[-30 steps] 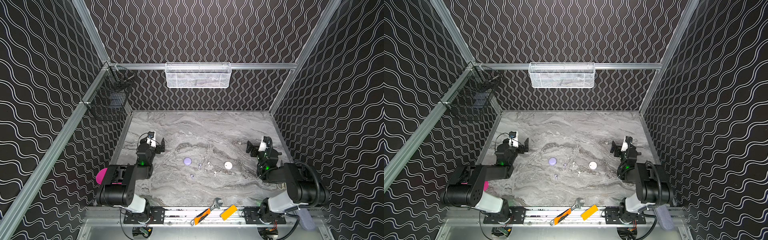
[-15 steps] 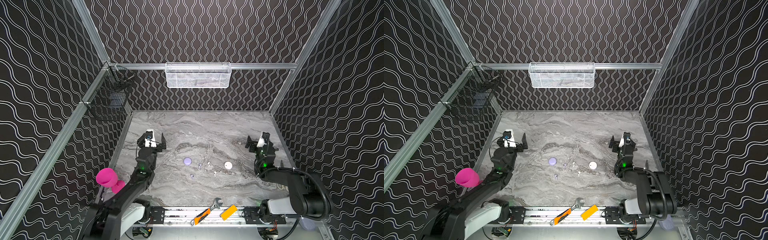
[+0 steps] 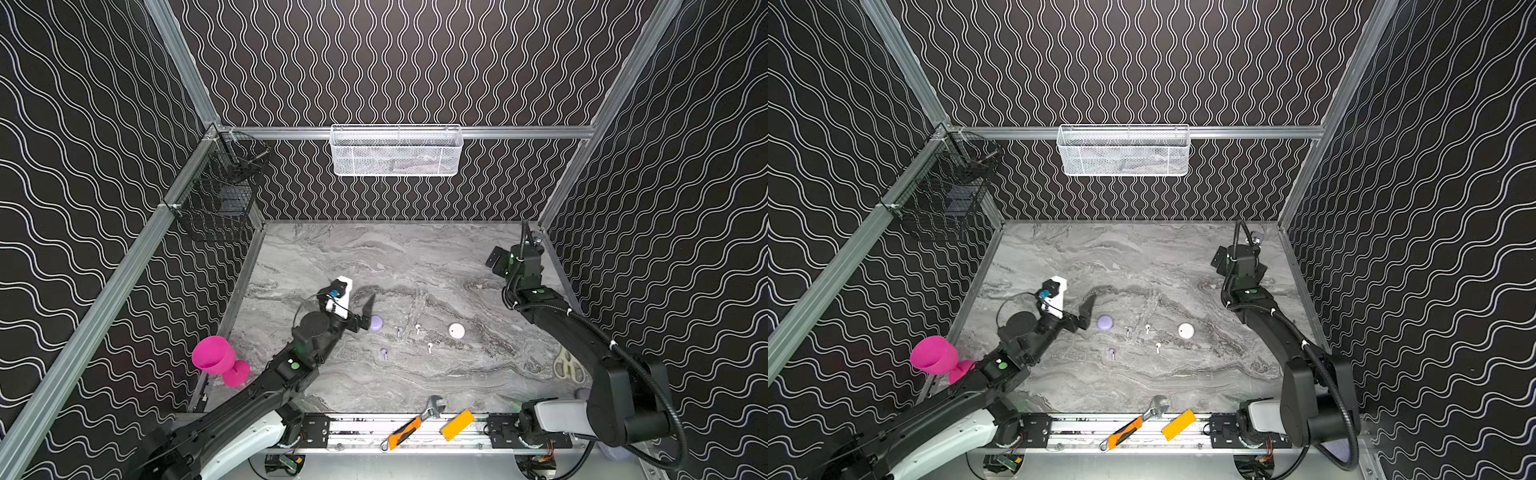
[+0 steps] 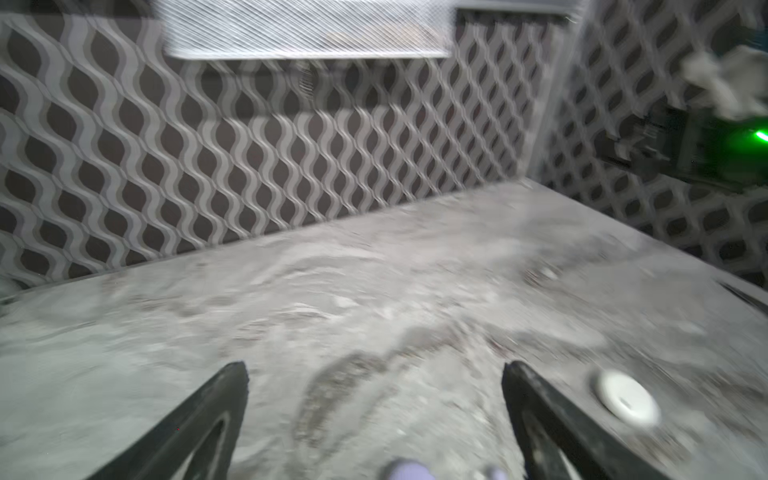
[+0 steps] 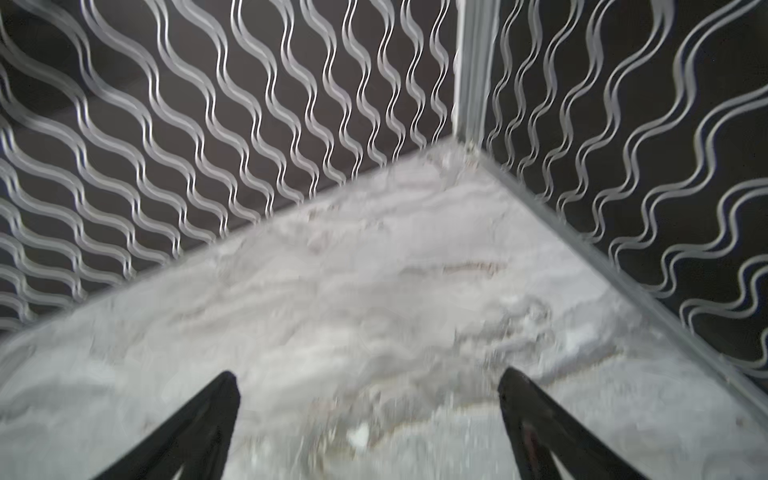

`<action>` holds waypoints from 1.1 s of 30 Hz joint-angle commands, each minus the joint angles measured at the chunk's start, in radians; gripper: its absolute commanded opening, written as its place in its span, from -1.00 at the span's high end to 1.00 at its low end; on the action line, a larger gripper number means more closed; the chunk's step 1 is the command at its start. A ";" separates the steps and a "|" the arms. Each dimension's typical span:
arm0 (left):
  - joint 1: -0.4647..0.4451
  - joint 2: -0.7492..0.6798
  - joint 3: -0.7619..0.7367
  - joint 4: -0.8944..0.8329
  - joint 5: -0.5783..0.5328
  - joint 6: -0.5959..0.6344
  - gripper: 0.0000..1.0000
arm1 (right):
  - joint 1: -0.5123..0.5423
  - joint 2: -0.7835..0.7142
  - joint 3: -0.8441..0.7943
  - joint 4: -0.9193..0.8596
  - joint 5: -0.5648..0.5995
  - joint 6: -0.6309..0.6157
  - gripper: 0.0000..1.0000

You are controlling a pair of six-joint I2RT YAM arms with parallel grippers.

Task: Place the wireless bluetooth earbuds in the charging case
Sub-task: 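Move both grippers forward and lower the right gripper over the white case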

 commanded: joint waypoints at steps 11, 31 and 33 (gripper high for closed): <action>-0.025 0.177 -0.037 0.190 0.271 -0.047 -0.98 | 0.227 -0.094 -0.096 -0.277 -0.241 0.010 -0.99; -0.022 0.311 0.008 0.184 0.265 -0.097 -0.88 | 0.382 0.112 -0.099 -0.411 -0.230 0.058 -0.74; -0.022 0.321 0.011 0.184 0.266 -0.101 -0.87 | 0.384 0.104 -0.107 -0.422 -0.215 0.065 -0.71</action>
